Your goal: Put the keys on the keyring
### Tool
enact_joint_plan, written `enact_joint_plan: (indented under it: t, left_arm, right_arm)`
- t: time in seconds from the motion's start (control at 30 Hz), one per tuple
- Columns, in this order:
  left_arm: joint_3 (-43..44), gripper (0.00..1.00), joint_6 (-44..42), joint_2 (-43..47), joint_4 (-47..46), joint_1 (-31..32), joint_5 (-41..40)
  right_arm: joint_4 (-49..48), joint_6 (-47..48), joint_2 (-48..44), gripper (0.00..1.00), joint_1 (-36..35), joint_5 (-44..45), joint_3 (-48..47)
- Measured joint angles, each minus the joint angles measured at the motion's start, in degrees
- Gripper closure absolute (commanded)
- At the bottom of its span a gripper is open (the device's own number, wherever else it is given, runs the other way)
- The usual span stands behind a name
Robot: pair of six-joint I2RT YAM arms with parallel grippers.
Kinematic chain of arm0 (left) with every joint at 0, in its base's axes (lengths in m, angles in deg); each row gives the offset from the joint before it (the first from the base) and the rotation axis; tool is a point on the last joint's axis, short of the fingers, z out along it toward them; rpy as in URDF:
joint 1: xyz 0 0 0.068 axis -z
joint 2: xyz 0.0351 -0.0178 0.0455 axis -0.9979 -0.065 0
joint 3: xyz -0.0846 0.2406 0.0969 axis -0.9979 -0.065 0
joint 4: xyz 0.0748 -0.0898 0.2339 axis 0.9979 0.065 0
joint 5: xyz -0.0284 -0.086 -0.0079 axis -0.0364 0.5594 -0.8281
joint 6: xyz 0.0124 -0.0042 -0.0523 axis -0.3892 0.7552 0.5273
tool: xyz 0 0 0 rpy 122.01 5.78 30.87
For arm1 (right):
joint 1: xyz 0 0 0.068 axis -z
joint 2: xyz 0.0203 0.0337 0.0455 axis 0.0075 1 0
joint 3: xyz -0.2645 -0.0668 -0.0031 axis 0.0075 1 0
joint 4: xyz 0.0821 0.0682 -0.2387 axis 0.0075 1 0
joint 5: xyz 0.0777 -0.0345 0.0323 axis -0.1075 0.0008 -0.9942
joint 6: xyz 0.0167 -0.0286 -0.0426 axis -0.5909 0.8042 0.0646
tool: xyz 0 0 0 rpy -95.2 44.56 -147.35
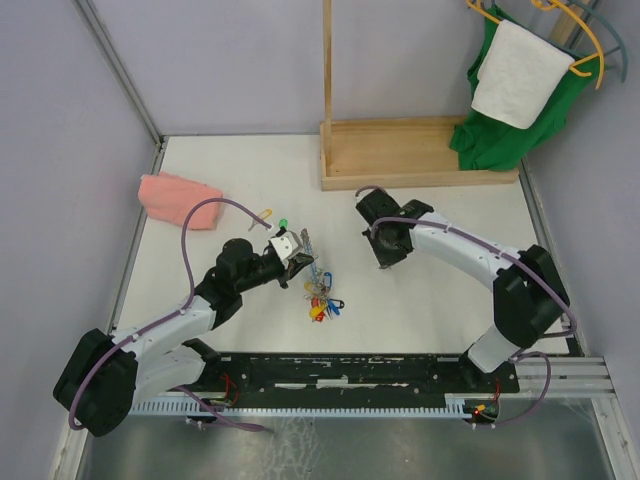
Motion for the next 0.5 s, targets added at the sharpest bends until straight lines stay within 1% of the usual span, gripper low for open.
enact_joint_plan:
  t: [0.17,0.27,0.5]
  left_arm:
    - [0.00,0.97,0.00,0.00,0.00,0.00,0.02]
    - [-0.02,0.97,0.00,0.00,0.02,0.00,0.02]
    - [0.00,0.97,0.00,0.00,0.09,0.00,0.04]
  right_arm:
    - [14.43,3.41,5.92,0.99,0.00,-0.09,-4.98]
    - [19.65,5.79,10.69,0.97,0.00,-0.07,-8.48]
    - [23.08,10.97,23.56,0.94,0.00,-1.97,-18.51]
